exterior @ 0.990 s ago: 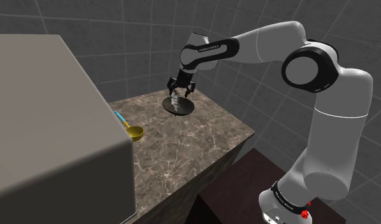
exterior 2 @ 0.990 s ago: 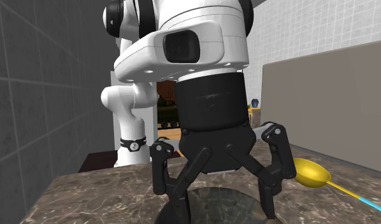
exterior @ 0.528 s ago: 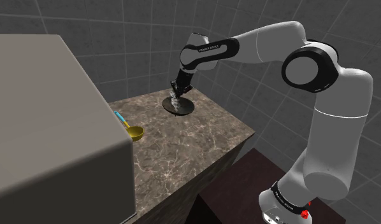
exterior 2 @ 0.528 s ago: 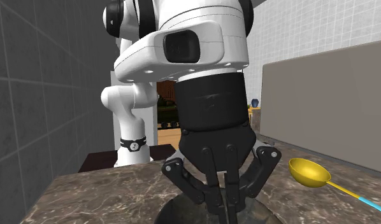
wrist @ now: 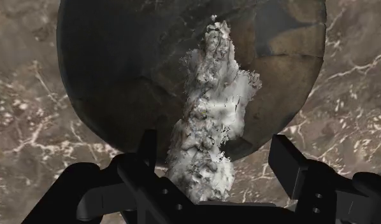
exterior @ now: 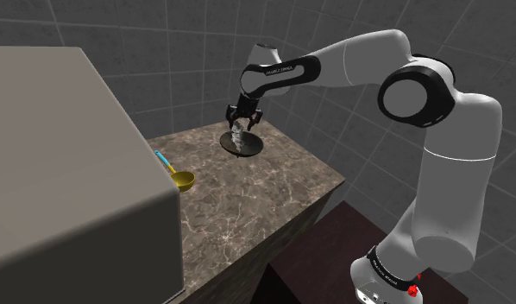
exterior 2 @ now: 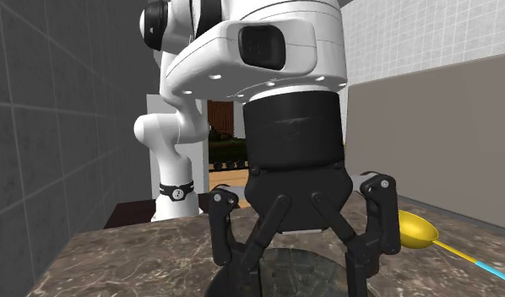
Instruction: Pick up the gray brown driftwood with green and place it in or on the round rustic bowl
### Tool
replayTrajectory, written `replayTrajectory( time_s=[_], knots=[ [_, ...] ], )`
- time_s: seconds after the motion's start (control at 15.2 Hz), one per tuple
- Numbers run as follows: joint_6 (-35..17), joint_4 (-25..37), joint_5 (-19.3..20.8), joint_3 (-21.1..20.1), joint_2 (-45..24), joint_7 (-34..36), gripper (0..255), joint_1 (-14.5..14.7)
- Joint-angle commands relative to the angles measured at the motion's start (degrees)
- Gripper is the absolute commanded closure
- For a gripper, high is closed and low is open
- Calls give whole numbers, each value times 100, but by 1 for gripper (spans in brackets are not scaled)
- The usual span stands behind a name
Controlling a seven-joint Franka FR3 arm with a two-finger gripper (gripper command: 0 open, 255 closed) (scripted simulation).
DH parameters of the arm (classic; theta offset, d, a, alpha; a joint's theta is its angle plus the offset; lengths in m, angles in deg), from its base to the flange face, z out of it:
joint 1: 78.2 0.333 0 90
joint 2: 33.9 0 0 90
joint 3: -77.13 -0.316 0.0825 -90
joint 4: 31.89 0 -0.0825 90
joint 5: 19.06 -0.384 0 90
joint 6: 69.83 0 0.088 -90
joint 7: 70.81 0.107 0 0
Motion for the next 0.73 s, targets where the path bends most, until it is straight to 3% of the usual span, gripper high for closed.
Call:
replayTrajectory(
  time_s=[0.0, 0.66],
  knots=[
    [-145, 107, 401, 153, -85, 312, 0, 179],
    [-541, 75, 323, 119, -455, 266, 0, 137]
  ],
)
